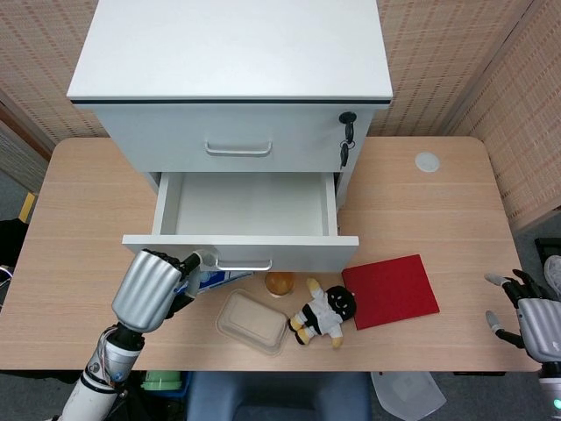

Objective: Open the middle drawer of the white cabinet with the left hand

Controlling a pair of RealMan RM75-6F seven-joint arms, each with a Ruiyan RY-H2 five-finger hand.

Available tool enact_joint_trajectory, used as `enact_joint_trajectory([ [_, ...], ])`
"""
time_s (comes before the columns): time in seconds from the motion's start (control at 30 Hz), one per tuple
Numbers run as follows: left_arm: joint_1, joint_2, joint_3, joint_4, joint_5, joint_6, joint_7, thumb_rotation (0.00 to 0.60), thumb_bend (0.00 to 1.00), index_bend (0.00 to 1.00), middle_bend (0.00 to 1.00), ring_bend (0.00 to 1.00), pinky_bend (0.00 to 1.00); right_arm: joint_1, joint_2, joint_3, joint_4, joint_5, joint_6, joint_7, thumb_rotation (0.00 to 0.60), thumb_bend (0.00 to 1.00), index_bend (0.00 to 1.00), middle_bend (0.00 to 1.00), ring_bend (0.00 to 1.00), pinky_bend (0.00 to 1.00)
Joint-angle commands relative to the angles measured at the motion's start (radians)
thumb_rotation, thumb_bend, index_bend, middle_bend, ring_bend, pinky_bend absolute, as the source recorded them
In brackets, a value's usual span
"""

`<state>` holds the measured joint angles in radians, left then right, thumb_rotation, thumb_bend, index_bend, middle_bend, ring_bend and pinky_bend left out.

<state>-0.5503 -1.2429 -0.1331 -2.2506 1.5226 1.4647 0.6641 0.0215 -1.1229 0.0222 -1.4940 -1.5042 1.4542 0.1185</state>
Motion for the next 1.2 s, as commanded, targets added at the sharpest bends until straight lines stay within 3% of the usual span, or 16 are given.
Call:
enact_joint_trajectory([
  [0.03,0.030,0.021,0.018,0.007,0.038,0.018,-0.022,0.600,0.69,0.57,1.00,0.98,1.00,0.002,-0.001,0.000,-0.002,-0.002,-0.002,-0.001,0.600,0.32,0.23,0.30,0.27,0.25],
  [0.2,0.088,0.055,0.047,0.026,0.095,0.059,-0.060,0.600,0.69,0.70,1.00,0.98,1.00,0.002,0.000,0.000,-0.005,0.000,-0.002,-0.006,0.600,0.32,0.23,0.30,0.27,0.27],
  [0.33,0.131,0.074,0.060,0.061,0.109,0.090,-0.098,0.600,0.69,0.73,1.00,0.98,1.00,0.004,0.001,0.000,-0.010,-0.002,-0.003,-0.010,0.600,0.32,0.23,0.30,0.27,0.27],
  [0.87,0.272,0.116,0.065,0.248,-0.066,0.135,-0.231,0.600,0.69,0.77,0.98,0.92,1.00,0.012,0.005,0.000,-0.030,0.002,-0.015,-0.034,0.600,0.32,0.24,0.30,0.27,0.27],
  [0.97,0.294,0.111,0.066,0.305,-0.097,0.137,-0.256,0.600,0.69,0.73,0.92,0.84,0.96,0.015,0.006,0.001,-0.033,0.004,-0.020,-0.038,0.600,0.32,0.24,0.30,0.27,0.27],
  [1.07,0.315,0.115,0.080,0.351,-0.145,0.108,-0.282,0.600,0.69,0.64,0.85,0.74,0.87,0.018,0.005,0.002,-0.034,0.009,-0.028,-0.042,0.600,0.32,0.24,0.30,0.27,0.27],
  [1.2,0.336,0.116,0.105,0.417,-0.201,0.051,-0.309,0.600,0.66,0.43,0.62,0.52,0.62,0.026,-0.002,0.003,-0.031,0.015,-0.042,-0.045,0.600,0.32,0.24,0.30,0.27,0.27],
])
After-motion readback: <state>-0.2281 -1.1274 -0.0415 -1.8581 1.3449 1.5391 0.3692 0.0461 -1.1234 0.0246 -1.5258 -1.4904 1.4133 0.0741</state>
